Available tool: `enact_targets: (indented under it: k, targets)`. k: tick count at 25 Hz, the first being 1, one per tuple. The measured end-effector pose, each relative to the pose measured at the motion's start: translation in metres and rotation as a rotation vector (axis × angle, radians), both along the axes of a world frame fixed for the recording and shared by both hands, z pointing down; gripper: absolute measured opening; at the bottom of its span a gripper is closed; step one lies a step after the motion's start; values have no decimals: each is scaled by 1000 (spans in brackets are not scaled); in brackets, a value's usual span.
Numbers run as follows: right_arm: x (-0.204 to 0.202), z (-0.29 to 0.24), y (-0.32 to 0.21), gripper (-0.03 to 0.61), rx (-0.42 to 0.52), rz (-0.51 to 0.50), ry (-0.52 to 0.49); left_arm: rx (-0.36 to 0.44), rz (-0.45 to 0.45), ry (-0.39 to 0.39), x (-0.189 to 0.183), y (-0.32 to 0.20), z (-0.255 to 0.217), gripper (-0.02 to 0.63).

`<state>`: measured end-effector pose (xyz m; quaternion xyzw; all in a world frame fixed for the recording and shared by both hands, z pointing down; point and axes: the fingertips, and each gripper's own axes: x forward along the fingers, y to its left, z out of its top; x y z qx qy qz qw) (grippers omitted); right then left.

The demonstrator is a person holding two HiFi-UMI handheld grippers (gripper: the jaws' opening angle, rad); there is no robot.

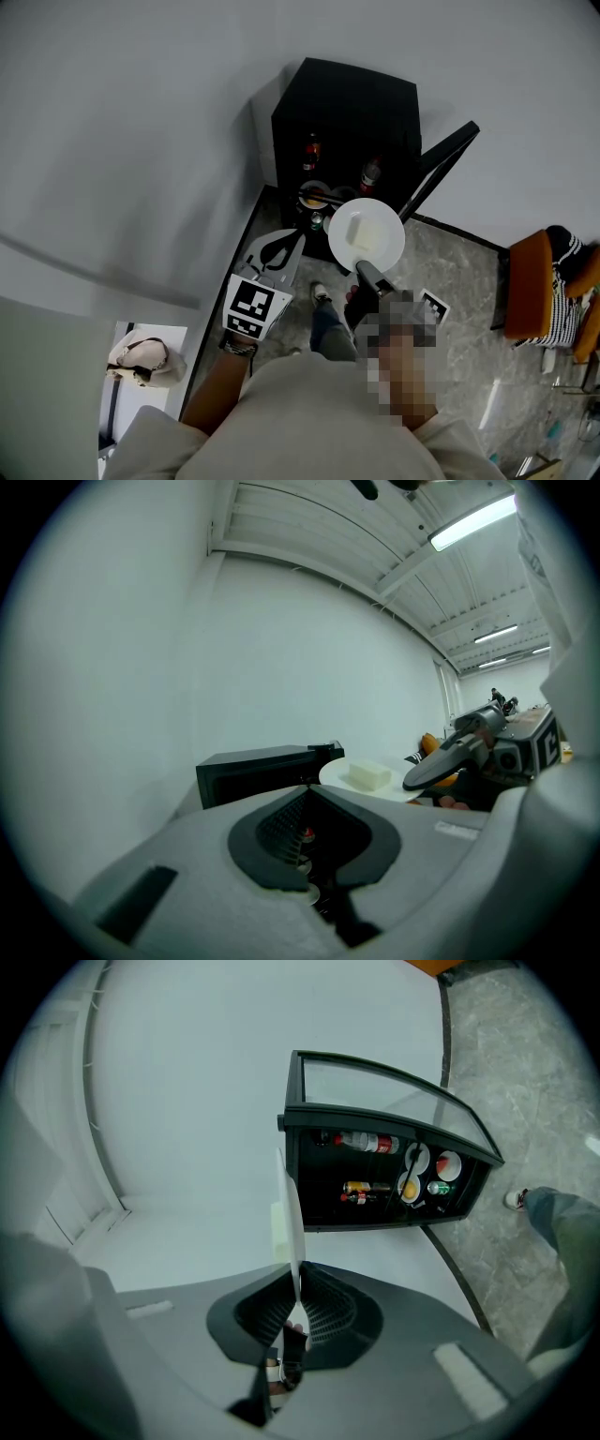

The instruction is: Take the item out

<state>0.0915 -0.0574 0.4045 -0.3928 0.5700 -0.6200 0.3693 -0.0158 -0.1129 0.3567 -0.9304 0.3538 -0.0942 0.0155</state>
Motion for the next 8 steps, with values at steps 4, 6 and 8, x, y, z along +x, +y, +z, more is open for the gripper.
enact_targets:
  k: [4, 6, 8]
  targets:
    - [0, 0, 0, 17, -3, -4, 3, 0, -1, -1, 1, 1, -3, 5]
    - [0, -1, 0, 17, -2, -7, 6, 1, -2, -3, 1, 1, -4, 5]
    - [0, -2, 0, 17, 0, -9, 5, 0, -3, -5, 2, 1, -4, 5]
